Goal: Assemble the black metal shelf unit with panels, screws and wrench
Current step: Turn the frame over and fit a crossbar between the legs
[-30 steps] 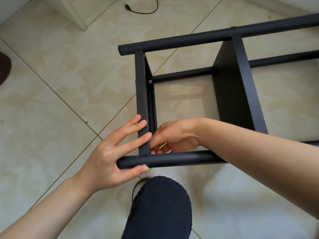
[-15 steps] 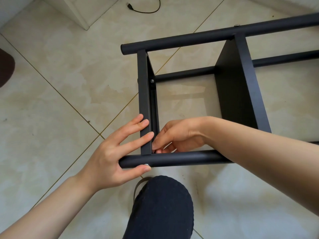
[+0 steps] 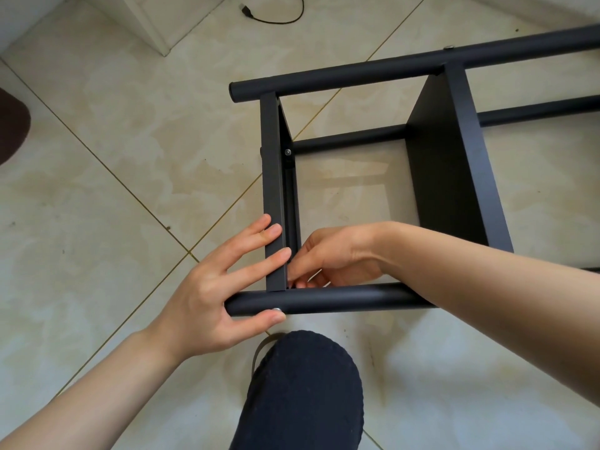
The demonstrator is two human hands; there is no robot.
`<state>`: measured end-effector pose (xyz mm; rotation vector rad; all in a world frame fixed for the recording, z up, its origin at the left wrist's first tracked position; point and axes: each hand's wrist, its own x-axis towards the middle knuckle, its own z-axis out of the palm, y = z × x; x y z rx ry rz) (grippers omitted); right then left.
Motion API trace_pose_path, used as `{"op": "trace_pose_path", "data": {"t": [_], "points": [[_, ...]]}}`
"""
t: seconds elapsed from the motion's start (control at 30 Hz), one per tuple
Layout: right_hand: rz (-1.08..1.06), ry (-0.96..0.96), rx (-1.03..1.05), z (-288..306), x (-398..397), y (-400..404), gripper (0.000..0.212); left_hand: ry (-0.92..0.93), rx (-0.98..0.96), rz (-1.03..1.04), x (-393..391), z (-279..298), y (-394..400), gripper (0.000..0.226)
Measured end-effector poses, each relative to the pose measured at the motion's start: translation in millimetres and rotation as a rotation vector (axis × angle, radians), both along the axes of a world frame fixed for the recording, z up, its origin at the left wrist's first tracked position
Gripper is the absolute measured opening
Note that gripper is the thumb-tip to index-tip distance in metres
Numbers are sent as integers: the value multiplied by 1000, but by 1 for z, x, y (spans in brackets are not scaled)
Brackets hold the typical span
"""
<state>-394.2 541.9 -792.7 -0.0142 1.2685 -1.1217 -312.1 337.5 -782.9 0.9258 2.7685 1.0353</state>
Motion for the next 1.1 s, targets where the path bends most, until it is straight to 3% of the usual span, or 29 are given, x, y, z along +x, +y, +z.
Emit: {"op": "trace_pose_path", "data": {"t": [0.3,0.57,0.77,1.1], "points": [[-14,-17,-56,-2,-2,1,11,7,6,0,0,0,1,59],[22,36,18,-4,2,-3,14,-1,23,4,1,-2,0,58],[23,-27,-63,-3,-3,2,14,1,32,8,1,-3,1,59],[35,-4,6,-1,-1,-2,14,-5,51,22,3,-3,1,59]]}}
